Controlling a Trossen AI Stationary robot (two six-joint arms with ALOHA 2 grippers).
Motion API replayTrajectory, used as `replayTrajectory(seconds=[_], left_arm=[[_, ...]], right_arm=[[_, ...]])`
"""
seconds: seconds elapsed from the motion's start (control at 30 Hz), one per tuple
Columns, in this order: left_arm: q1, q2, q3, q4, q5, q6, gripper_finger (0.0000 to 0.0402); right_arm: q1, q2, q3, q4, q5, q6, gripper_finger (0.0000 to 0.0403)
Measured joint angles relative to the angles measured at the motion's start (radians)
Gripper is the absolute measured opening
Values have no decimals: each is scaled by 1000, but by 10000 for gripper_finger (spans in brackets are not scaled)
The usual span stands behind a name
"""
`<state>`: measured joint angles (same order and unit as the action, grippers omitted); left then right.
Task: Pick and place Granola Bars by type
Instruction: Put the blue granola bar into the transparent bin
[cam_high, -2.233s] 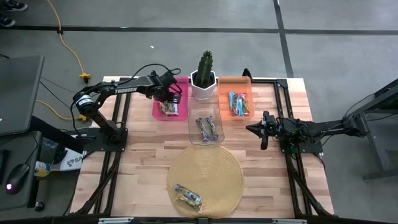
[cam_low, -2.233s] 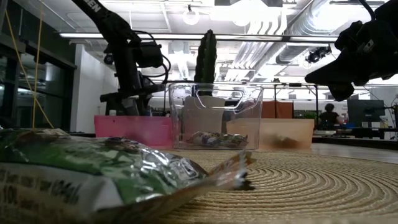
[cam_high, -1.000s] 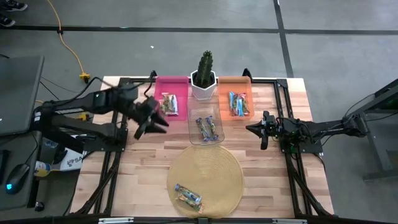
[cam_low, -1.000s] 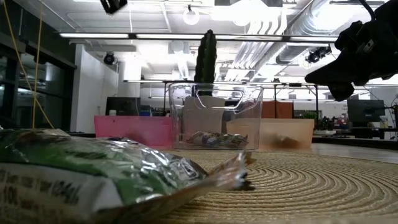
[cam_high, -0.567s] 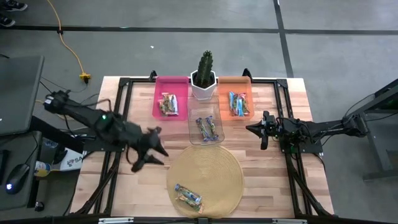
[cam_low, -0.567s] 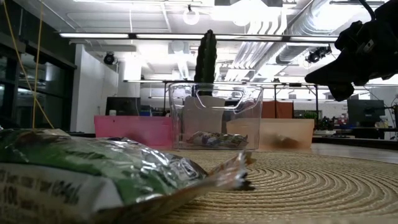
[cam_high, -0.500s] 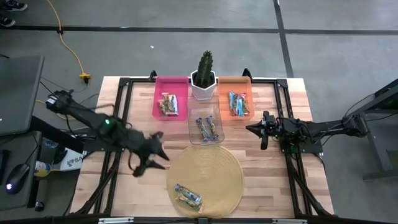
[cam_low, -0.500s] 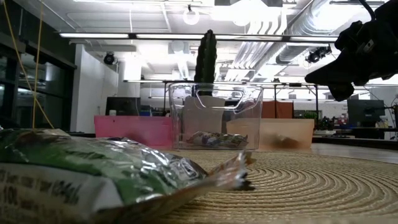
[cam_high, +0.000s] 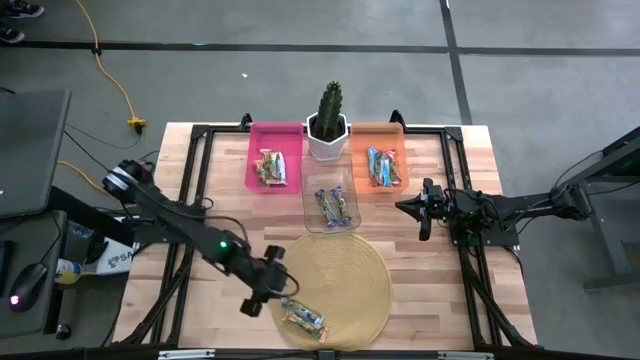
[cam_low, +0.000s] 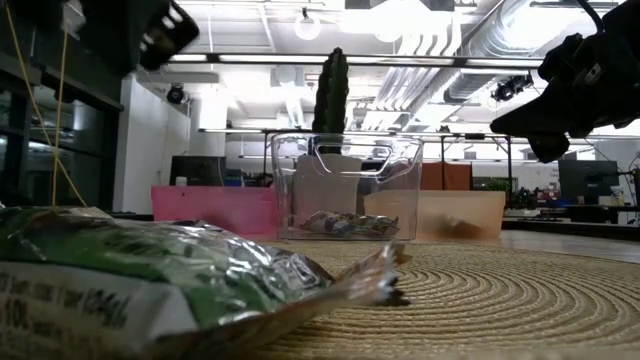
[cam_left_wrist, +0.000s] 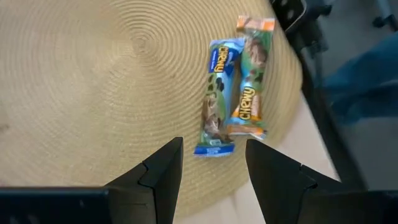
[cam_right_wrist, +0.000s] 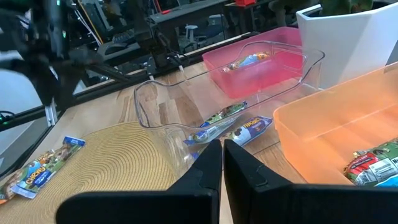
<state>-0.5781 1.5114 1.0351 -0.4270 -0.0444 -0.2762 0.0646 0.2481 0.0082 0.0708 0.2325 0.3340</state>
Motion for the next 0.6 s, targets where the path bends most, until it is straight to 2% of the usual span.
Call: replayTrajectory(seconds=[0.27,0.6], left_arm=[[1,131,0,147,8,116,174],[2,188,0,225,8,222,174]], right_arm=[[0,0,0,-2,0,1,0],[0,0,0,0,0,1,0]])
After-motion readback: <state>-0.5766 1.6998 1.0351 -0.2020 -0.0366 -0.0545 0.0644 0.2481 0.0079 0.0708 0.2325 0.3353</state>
